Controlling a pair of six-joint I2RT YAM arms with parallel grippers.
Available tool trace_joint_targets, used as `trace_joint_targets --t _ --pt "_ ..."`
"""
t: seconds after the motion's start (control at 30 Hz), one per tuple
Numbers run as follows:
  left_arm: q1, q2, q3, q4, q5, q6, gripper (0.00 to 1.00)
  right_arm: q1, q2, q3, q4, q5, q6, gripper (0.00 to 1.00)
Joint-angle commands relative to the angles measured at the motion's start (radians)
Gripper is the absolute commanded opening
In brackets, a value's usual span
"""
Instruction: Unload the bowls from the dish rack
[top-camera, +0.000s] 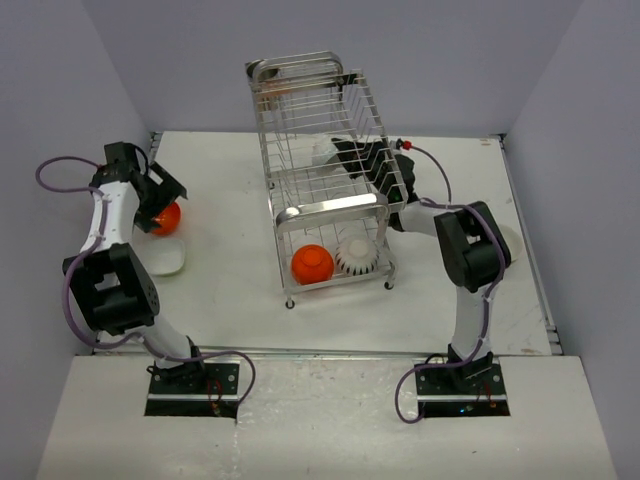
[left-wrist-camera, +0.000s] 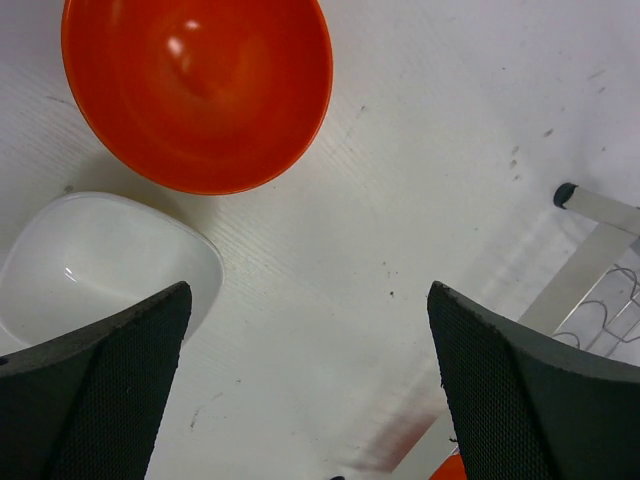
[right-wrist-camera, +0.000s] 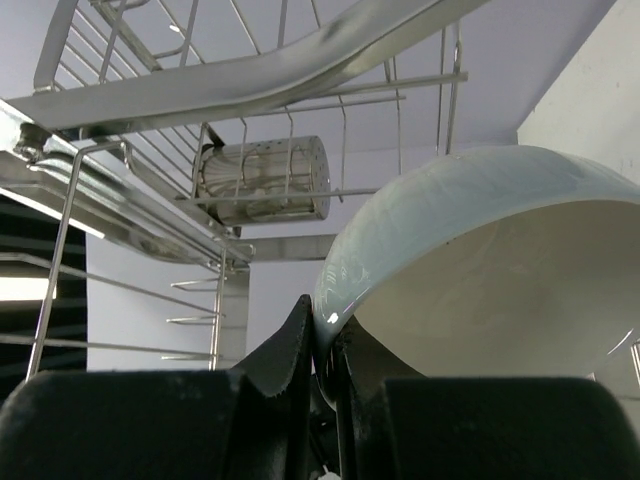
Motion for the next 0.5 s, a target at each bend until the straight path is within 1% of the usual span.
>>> trace_joint_targets --t 0.0,0.13,0.33,0.47 --pt "0.008 -0.057 0.043 -0.042 0.005 0.008 1.00 -0.012 -0.121 -0.030 0.093 -0.035 0.005 0.00" --pt "0.006 -0.085 0.031 -0.051 0.022 0.009 1.00 -0.023 -0.182 -0.080 0.067 -0.055 -0.007 0.00" --pt "0.006 -0.134 -0.012 -0.048 0.060 0.008 1.00 -0.076 -0.282 -0.186 0.009 -0.106 -0.042 0.00" --pt "0.000 -0.164 -0.046 -0.003 0.097 0.003 0.98 -0.125 -0.365 -0.235 -0.095 -0.161 -0.100 0.00"
